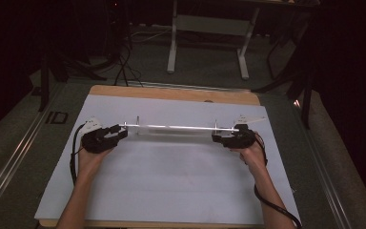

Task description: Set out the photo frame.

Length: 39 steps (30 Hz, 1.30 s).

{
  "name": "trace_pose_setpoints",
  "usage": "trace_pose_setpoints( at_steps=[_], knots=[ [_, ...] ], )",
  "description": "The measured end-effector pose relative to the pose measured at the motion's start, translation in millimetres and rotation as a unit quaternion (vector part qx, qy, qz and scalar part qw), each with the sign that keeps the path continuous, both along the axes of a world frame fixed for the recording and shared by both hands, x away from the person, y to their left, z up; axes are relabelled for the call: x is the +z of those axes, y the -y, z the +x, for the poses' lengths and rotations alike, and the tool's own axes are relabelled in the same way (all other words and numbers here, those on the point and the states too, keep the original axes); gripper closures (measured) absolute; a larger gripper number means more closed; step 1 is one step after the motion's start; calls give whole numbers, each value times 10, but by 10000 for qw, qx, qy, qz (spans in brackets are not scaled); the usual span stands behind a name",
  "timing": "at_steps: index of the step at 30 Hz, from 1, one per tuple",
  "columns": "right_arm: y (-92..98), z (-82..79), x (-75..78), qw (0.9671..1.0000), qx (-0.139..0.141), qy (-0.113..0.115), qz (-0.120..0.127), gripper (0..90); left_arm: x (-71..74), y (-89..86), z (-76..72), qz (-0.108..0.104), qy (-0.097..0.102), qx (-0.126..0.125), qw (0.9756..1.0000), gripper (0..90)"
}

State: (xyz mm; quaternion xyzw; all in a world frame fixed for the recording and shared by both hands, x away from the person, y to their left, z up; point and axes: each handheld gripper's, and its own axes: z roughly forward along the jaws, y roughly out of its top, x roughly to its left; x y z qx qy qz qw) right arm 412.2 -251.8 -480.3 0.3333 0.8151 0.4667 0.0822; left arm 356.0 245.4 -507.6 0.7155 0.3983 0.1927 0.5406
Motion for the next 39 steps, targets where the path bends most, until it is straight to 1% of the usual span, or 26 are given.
trace_pose_setpoints(
  at_steps=[2, 6, 7, 9, 11, 15, 17, 19, 20, 21, 22, 23, 24, 25, 27, 28, 30, 32, 33, 36, 39],
  knots=[
    [1, 22, 10, 10000, -4, -25, 17, 456, -1, -3, -8, -10, 61, -14, 10000, 555],
    [1, 45, 22, 10000, 11, -69, 8, 456, -13, 2, -23, 56, 90, -75, 9999, 548],
    [1, 48, 25, 10000, 11, -89, 9, 456, -21, 12, -41, 103, 122, -243, 9996, 548],
    [-1, 61, 34, 9999, 3, -138, 16, 456, -17, 38, -60, 221, 204, -346, 9989, 544],
    [0, 72, 40, 9999, 10, -167, 9, 456, 3, 78, -59, 292, 287, -376, 9985, 534],
    [0, 97, 51, 9998, 28, -219, 0, 456, 78, 218, 8, 382, 422, -489, 9972, 527],
    [1, 111, 57, 9997, 47, -235, -11, 456, 112, 285, 62, 415, 456, -520, 9967, 530],
    [2, 124, 65, 9996, 69, -267, -20, 456, 132, 329, 116, 384, 432, -584, 9966, 530],
    [2, 136, 69, 9995, 55, -304, -5, 456, 135, 349, 132, 409, 428, -565, 9966, 523],
    [3, 144, 75, 9996, 34, -278, 9, 456, 136, 355, 144, 385, 433, -530, 9969, 521],
    [7, 157, 81, 9995, 17, -318, 38, 457, 135, 349, 156, 326, 418, -505, 9973, 522],
    [5, 160, 85, 9997, -26, -242, 43, 458, 133, 342, 169, 247, 414, -476, 9977, 526],
    [4, 168, 89, 9997, -59, -239, 65, 458, 134, 337, 182, 197, 394, -465, 9979, 528],
    [3, 178, 92, 9996, -84, -242, 76, 458, 135, 338, 197, 170, 402, -442, 9981, 529],
    [-4, 184, 94, 9997, -159, -173, 82, 455, 142, 339, 225, 129, 384, -403, 9984, 532],
    [-8, 184, 91, 9996, -233, -153, 102, 436, 145, 339, 240, 114, 379, -382, 9985, 532],
    [-12, 182, 71, 9990, -410, -38, 164, 381, 146, 340, 258, 81, 374, -345, 9987, 535],
    [-11, 169, 32, 9980, -548, 55, 303, 379, 146, 345, 275, 58, 380, -292, 9988, 536],
    [-13, 157, 10, 9975, -592, 178, 345, 382, 148, 350, 282, 52, 377, -266, 9989, 537],
    [-63, 96, -22, 9951, -736, 569, 349, 446, 154, 364, 310, 41, 365, -173, 9992, 537],
    [-133, 70, -14, 9919, -912, 872, 120, 454, 164, 394, 336, 54, 369, -30, 9993, 537]
  ],
)
